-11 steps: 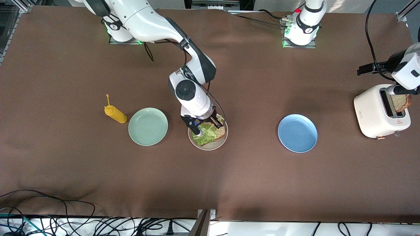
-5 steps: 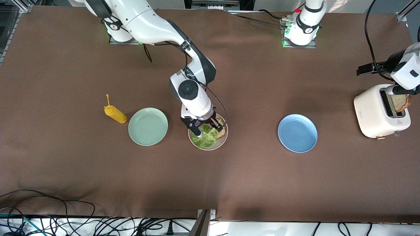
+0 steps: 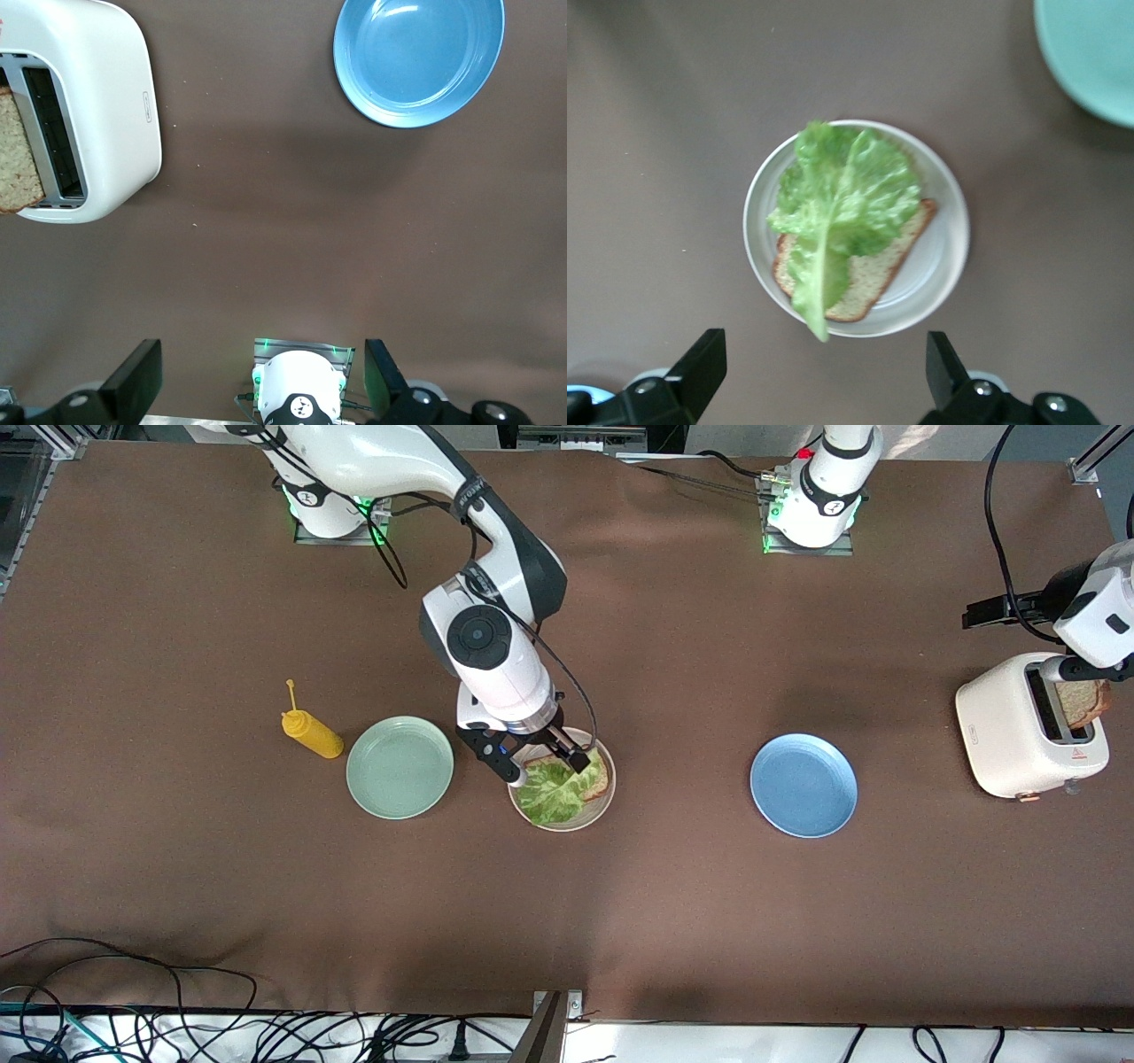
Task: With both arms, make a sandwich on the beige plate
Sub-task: 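Release the lettuce and withdraw the right gripper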
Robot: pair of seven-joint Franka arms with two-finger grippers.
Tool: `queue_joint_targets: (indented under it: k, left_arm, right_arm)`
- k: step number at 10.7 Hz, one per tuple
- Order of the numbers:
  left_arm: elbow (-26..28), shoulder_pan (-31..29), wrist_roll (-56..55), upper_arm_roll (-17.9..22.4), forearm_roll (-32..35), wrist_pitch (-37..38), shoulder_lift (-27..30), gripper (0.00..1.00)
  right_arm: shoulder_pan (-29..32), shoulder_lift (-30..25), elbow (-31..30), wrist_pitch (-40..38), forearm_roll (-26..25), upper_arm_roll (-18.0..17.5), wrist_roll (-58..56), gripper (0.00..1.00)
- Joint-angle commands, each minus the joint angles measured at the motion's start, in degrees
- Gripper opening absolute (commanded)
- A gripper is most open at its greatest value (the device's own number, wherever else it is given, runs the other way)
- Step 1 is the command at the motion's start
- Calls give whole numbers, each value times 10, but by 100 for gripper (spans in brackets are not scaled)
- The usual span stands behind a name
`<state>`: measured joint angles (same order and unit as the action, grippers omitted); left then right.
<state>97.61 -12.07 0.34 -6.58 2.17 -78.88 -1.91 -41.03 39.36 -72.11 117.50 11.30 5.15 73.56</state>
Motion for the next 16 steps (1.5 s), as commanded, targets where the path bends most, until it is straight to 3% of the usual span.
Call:
queue_joint_targets:
  k: [1,4,8,9,11,16]
  left_arm:
    - [-2,-3,4,-4,9,6,1,100]
    - [-1,-5,5,-2,10,7,1,100]
    - [-1,-5,5,-1,10,7,1,100]
    - [-1,-4,4,-1,10,7,1,100]
    - [-1,-5,5,-1,10,7,0,100]
    - [0,-7,5,0,10,7,0,100]
  right_arm:
    - [8,-51,-15,-86,-3,23,-90,100]
    - [52,-128,-65,-199,-4,24,-228,100]
    - [104,-250,-198,-201,-7,23,-299,100]
    - [130,-276,-230,-200,-7,22,-371,100]
    - [177,-290,-253,-216,-7,22,-546,100]
    - [339,-307,-306,-228,-24,23,-854,100]
